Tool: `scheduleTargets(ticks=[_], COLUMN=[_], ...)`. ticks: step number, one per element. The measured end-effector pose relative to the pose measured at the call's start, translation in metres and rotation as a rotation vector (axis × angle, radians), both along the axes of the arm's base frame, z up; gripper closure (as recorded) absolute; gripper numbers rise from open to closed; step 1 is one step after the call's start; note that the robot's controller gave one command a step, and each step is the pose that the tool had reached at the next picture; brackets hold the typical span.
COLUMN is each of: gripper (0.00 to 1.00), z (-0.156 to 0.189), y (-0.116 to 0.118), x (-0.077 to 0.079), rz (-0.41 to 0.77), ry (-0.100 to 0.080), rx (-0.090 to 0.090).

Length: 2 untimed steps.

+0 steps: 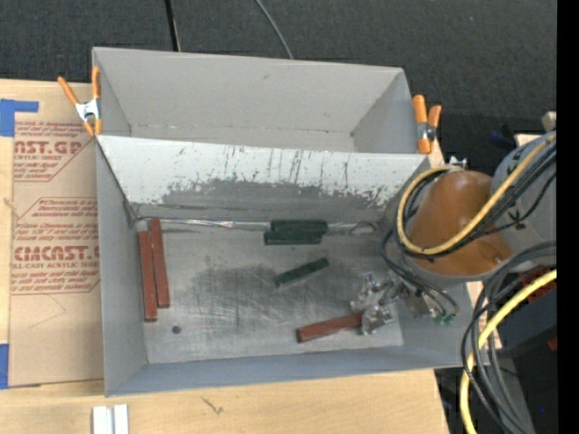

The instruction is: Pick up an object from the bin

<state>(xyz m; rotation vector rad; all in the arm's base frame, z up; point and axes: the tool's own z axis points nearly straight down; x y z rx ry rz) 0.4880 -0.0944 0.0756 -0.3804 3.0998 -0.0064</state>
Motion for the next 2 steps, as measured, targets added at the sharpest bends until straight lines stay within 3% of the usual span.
scheduleTargets(ticks=[1,2], gripper=[1.00,1.00], z=[0.000,0.175], y=[0.000,0.007], x=[0.000,0.017], rz=[0.000,-0.037], ry=[0.000,0.009], rx=[0.000,0.001])
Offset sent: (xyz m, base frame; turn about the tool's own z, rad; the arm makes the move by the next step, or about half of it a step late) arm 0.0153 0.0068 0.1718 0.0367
